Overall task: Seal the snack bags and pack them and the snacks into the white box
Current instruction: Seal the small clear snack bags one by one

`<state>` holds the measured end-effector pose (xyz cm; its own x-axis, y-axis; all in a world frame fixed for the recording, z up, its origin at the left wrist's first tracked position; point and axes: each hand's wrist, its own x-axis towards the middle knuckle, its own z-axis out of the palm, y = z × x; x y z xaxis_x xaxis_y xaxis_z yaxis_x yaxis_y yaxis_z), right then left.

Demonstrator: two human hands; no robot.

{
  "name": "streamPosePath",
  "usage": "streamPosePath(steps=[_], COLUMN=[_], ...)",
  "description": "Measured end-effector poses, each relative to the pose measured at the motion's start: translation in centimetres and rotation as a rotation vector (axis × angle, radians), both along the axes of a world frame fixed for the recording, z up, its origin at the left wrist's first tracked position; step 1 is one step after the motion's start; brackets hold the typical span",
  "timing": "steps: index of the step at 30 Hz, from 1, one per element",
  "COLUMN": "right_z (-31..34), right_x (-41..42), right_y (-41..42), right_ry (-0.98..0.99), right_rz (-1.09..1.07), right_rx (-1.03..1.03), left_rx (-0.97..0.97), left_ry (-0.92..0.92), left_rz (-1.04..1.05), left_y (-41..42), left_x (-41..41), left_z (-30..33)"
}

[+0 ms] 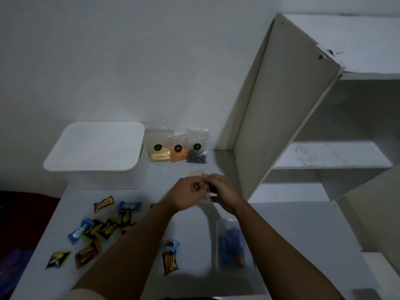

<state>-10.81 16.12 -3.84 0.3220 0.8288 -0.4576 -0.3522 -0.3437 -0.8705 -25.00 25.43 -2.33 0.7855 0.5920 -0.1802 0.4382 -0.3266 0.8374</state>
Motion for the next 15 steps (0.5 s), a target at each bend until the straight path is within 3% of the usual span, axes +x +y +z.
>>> streamPosePath(steps=[6,15], right_z=[0.5,3.3], right_x=[-3.0,-7.6], right_y=[-0.4,0.6], right_ry=[0.059,-0.046], right_rz=[0.023,0.064], right_rx=[0.103,0.164], left_rx=[-0.114,-0.198], left_ry=[-0.076,-0.146], left_rz=[0.141,0.209], left_y=[-0.4,0.6], left_x=[-3.4,-7.7], left_z=[0.3,2.9])
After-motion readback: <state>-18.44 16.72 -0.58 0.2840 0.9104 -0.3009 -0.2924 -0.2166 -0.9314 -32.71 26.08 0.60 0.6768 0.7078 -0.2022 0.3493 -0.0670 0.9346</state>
